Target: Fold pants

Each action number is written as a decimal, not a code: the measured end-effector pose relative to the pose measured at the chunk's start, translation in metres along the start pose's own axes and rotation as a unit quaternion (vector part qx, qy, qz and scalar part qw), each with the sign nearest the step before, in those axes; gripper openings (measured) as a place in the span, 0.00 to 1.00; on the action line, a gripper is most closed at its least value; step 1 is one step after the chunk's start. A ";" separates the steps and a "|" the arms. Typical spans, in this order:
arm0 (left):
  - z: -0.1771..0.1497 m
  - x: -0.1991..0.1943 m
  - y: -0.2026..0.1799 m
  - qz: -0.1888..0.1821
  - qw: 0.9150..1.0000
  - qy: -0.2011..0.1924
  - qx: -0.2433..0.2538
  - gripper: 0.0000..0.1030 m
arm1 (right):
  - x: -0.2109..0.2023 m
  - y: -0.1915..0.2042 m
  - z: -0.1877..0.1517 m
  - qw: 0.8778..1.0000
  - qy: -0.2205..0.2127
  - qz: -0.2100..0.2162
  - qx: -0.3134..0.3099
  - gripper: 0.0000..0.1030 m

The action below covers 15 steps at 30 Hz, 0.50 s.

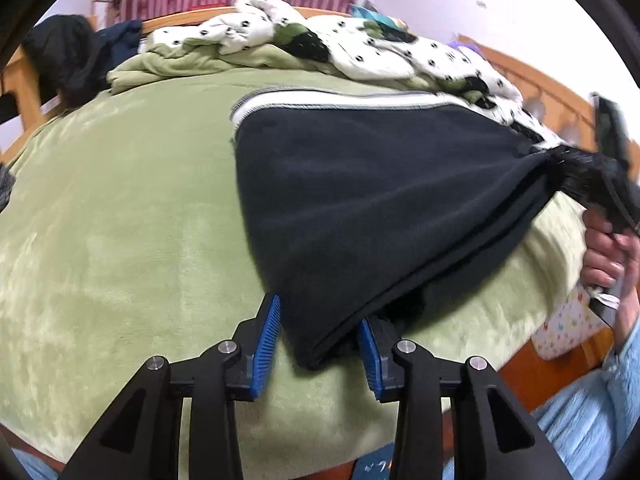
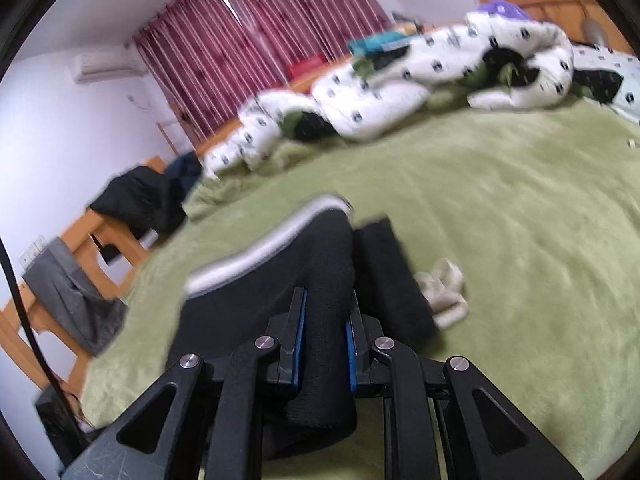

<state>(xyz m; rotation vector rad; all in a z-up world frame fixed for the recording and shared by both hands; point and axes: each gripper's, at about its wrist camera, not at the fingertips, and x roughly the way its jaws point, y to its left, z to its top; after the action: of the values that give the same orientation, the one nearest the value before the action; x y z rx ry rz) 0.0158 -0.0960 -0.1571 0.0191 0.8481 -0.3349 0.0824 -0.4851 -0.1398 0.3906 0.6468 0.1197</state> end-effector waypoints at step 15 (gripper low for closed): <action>-0.001 0.016 -0.025 0.071 0.994 -0.018 0.084 0.18 | 0.005 -0.010 -0.014 0.998 0.015 -0.058 0.008 0.25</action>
<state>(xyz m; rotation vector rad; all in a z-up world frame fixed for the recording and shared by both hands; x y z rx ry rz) 0.0173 -0.1246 -0.1668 0.2287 0.7757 -0.2725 0.0778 -0.4886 -0.1560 0.3670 0.6987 0.0103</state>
